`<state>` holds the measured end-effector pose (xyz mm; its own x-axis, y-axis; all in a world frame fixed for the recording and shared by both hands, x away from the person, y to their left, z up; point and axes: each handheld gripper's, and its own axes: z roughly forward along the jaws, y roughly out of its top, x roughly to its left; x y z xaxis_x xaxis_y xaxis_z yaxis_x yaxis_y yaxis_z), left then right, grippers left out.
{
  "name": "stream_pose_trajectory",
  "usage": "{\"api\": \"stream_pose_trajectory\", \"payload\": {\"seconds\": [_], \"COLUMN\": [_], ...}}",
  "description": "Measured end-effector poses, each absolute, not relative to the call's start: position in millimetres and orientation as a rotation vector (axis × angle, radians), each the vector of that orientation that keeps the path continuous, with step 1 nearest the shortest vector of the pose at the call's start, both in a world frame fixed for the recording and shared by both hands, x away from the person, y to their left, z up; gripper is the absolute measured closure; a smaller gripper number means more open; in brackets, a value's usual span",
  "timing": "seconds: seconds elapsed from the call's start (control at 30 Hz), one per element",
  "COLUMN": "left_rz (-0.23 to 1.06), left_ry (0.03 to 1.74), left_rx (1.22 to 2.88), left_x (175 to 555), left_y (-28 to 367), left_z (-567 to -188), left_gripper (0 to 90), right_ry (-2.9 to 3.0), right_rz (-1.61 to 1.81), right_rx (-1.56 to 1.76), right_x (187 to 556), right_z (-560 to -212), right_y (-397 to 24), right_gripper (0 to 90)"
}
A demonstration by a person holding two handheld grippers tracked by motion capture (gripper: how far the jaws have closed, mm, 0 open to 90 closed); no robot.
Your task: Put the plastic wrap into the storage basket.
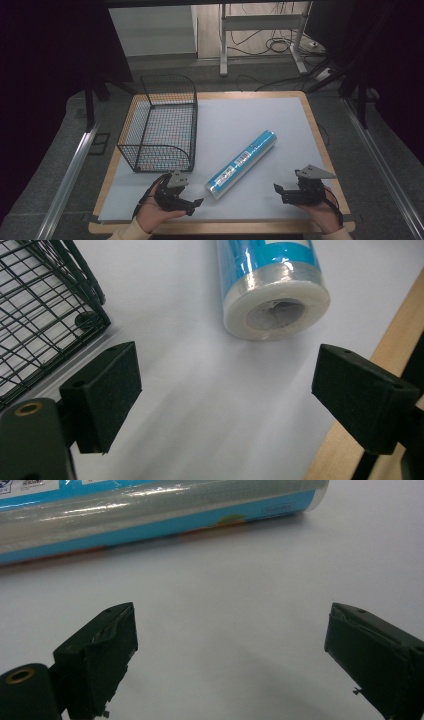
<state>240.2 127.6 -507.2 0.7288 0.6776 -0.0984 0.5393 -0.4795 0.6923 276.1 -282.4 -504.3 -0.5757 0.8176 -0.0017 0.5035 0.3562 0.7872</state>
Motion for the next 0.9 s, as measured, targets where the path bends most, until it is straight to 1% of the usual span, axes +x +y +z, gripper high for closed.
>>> {"api": "stream_pose_trajectory", "payload": {"seconds": [0.47,0.9], "left_rz": [0.233,0.207], "left_ry": [0.927,0.909], "left_rx": [2.199,2.190], "left_x": [239,236], "left_y": [130,125], "left_z": [-504,-485], "left_gripper": [12.4,12.3], "right_ry": [2.239,2.246], "right_rz": [1.050,1.037], "right_rx": [1.138,1.127], "right_x": [276,276], "right_z": [-505,-507], "right_y": [-282,-282], "right_gripper": [7.2,7.6]}}
